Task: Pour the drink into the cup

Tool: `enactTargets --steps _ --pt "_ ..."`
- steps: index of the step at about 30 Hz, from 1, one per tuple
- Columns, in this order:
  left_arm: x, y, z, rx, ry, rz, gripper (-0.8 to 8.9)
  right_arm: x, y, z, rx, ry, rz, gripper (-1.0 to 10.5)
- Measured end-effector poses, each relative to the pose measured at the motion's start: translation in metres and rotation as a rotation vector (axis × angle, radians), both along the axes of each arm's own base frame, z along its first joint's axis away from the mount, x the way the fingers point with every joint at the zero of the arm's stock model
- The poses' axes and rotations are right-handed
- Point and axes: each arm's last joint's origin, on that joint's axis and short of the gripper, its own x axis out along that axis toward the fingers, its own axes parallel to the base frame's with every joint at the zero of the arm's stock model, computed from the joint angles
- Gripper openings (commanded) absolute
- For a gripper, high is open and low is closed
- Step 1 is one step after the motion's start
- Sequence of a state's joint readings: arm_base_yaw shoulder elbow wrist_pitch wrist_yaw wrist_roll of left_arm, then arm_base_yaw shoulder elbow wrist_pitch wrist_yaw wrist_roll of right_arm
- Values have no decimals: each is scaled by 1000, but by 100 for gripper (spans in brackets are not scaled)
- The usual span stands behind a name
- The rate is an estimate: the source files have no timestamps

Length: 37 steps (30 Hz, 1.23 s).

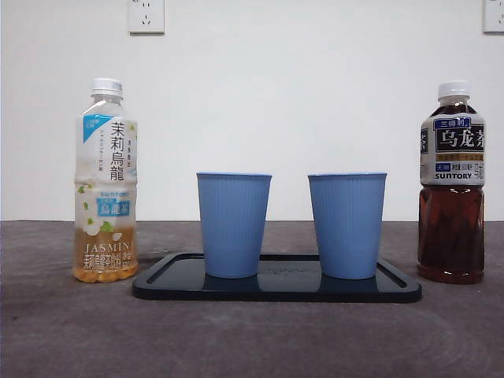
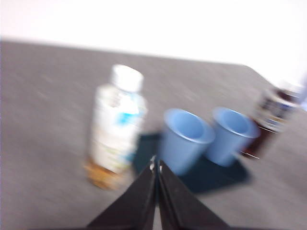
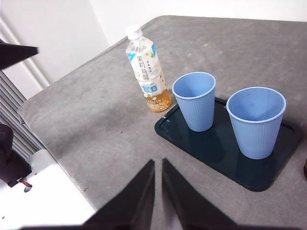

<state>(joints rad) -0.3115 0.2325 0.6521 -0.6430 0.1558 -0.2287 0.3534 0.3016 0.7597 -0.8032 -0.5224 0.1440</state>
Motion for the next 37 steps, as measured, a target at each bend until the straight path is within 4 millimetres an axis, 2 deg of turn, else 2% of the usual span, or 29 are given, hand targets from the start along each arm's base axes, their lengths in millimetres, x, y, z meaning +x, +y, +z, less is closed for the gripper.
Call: enactTargets --steps 4,8,15,19,22,37 --pt "6 7 -38 101 -98 123 7 0 0 0 0 0 0 22" --pt "19 12 -76 177 -114 205 7 0 0 0 0 0 0 22" --pt "37 14 -122 195 -143 264 7 0 0 0 0 0 0 22" --pt "41 19 -133 195 -128 375 7 0 0 0 0 0 0 21" --pt "42 20 -140 186 -115 393 7 0 0 0 0 0 0 22" --pt "43 21 -141 167 -113 411 7 0 0 0 0 0 0 22"
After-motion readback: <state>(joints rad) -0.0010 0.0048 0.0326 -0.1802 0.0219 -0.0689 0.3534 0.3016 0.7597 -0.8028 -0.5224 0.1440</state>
